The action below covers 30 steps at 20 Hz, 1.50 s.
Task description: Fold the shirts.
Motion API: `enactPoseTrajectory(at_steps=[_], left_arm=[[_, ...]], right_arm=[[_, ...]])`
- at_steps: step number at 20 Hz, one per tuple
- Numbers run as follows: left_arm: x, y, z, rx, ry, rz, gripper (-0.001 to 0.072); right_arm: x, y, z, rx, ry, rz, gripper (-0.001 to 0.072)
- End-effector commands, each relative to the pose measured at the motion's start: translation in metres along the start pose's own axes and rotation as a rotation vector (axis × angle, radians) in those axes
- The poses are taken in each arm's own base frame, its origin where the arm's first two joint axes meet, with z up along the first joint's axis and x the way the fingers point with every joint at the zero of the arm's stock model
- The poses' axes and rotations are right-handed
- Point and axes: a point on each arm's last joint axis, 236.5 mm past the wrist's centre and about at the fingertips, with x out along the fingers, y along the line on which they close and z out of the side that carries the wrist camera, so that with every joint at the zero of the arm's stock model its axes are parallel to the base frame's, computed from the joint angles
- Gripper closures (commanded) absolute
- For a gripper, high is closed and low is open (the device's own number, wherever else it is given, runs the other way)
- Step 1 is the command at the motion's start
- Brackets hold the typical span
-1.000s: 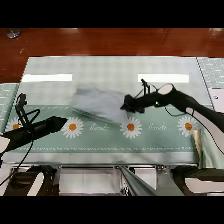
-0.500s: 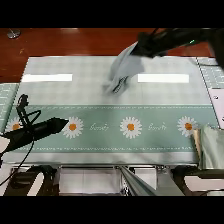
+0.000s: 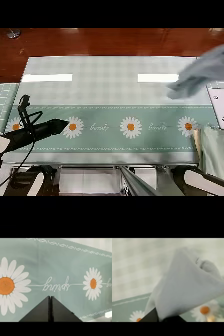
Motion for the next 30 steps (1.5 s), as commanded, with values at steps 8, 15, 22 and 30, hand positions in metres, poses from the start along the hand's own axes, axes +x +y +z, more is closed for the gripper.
enactPoseTrajectory(at_steps=[8, 15, 22, 30], left_arm=[[0.0, 0.001, 0.006, 0.008, -0.026, 0.003, 0.0687], [-0.003, 0.002, 0.026, 0.012, -0.103, 0.013, 0.0688], [-0.069, -0.079, 0.179, 0.188, -0.336, -0.03, 0.0688], [0.012, -0.094, 0.169, 0.386, -0.015, 0.14, 0.0688]], right_arm=[[-0.056, -0.203, -0.215, 0.631, 0.087, -0.646, 0.0686], [-0.041, -0.237, -0.234, 0.754, -0.012, -0.724, 0.0088], [-0.018, -0.019, 0.042, 0.213, -0.309, 0.276, 0.0686], [0.206, 0.155, -0.102, -0.599, 0.108, 0.009, 0.0688]])
